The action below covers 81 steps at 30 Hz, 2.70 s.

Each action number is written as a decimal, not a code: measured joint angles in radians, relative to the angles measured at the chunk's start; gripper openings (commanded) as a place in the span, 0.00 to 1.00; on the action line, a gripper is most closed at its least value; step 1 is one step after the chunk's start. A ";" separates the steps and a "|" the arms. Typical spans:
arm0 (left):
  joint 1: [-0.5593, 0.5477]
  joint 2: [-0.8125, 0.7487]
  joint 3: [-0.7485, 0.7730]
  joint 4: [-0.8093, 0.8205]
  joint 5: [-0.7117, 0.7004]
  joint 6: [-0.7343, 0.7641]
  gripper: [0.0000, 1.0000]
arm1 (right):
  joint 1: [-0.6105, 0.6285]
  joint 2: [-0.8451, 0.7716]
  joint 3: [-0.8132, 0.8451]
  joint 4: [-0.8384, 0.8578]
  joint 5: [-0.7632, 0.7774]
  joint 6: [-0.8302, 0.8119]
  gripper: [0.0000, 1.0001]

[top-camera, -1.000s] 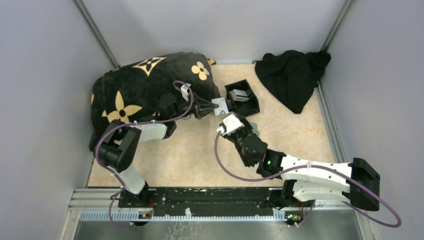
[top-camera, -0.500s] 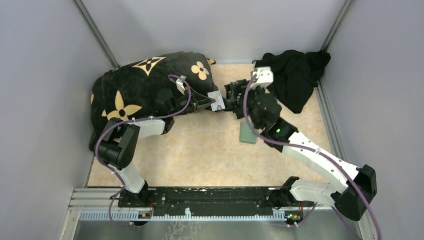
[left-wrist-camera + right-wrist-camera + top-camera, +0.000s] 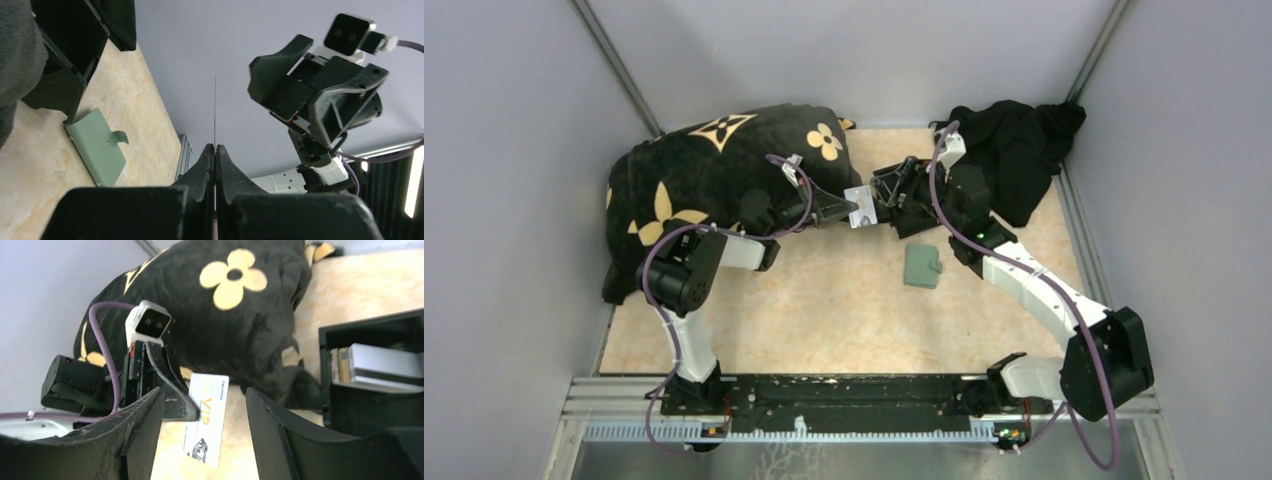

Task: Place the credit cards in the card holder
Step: Pick up the credit card from the storage box, then open the card holder at the center of the board.

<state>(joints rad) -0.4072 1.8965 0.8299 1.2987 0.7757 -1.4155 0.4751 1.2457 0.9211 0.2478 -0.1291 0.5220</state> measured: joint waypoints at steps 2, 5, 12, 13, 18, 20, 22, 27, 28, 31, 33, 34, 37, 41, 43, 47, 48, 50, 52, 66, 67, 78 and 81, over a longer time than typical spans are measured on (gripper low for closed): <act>0.001 0.015 0.000 0.039 0.016 -0.019 0.00 | -0.006 0.008 -0.025 0.009 -0.050 0.032 0.57; 0.004 0.021 0.001 0.082 0.036 -0.039 0.00 | -0.016 0.015 -0.041 0.015 -0.098 0.066 0.57; 0.006 0.041 0.032 0.148 0.075 -0.077 0.00 | -0.021 0.050 -0.058 0.023 -0.166 0.095 0.56; 0.006 0.044 0.036 0.150 0.081 -0.079 0.00 | -0.021 0.056 -0.061 0.021 -0.173 0.098 0.55; 0.006 0.060 0.059 0.161 0.104 -0.093 0.00 | -0.021 0.087 -0.072 0.030 -0.210 0.107 0.48; 0.006 0.063 0.064 0.163 0.109 -0.097 0.00 | -0.020 0.098 -0.077 0.041 -0.224 0.111 0.39; 0.006 0.070 0.075 0.167 0.115 -0.103 0.00 | -0.021 0.112 -0.079 0.056 -0.242 0.121 0.28; 0.006 0.106 0.094 0.171 0.131 -0.119 0.00 | -0.022 0.123 -0.079 0.085 -0.280 0.145 0.00; 0.006 0.113 0.097 0.175 0.133 -0.123 0.00 | -0.024 0.124 -0.082 0.090 -0.284 0.153 0.00; 0.006 0.127 0.103 0.176 0.142 -0.127 0.35 | -0.031 0.124 -0.097 0.100 -0.292 0.170 0.00; 0.008 0.128 0.101 0.154 0.137 -0.117 0.42 | -0.034 0.121 -0.102 0.104 -0.302 0.178 0.00; 0.010 0.127 0.097 0.147 0.133 -0.109 0.43 | -0.034 0.115 -0.103 0.094 -0.301 0.177 0.00; 0.017 0.113 0.065 0.080 0.103 -0.055 0.48 | -0.036 0.082 -0.103 0.032 -0.274 0.161 0.00; 0.017 0.058 0.018 -0.087 0.035 0.070 0.48 | -0.039 0.006 -0.103 -0.089 -0.209 0.119 0.00; 0.010 0.022 0.009 -0.188 -0.009 0.137 0.48 | -0.039 -0.030 -0.101 -0.166 -0.162 0.089 0.00; -0.027 -0.053 0.007 -0.417 -0.122 0.291 0.47 | -0.039 -0.045 -0.069 -0.345 -0.053 0.024 0.00; -0.038 -0.066 0.008 -0.471 -0.157 0.322 0.45 | -0.037 -0.044 -0.063 -0.388 -0.021 0.007 0.00; -0.065 -0.084 0.010 -0.575 -0.220 0.382 0.43 | -0.030 -0.039 -0.060 -0.462 0.036 -0.024 0.00; -0.089 -0.087 0.016 -0.648 -0.262 0.422 0.42 | -0.021 -0.025 -0.060 -0.520 0.082 -0.043 0.00; -0.220 -0.080 0.117 -0.959 -0.432 0.581 0.41 | 0.016 0.051 -0.063 -0.663 0.252 -0.085 0.00; -0.224 -0.074 0.123 -0.966 -0.435 0.584 0.41 | 0.017 0.055 -0.063 -0.665 0.259 -0.085 0.00; -0.278 0.022 0.206 -1.031 -0.461 0.614 0.40 | 0.020 0.116 -0.084 -0.681 0.328 -0.067 0.00; -0.289 0.043 0.232 -1.041 -0.463 0.624 0.40 | 0.019 0.119 -0.097 -0.690 0.349 -0.058 0.00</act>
<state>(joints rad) -0.6964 1.9400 1.0618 0.2581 0.3122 -0.7918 0.4946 1.3647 0.8242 -0.4427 0.2203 0.4637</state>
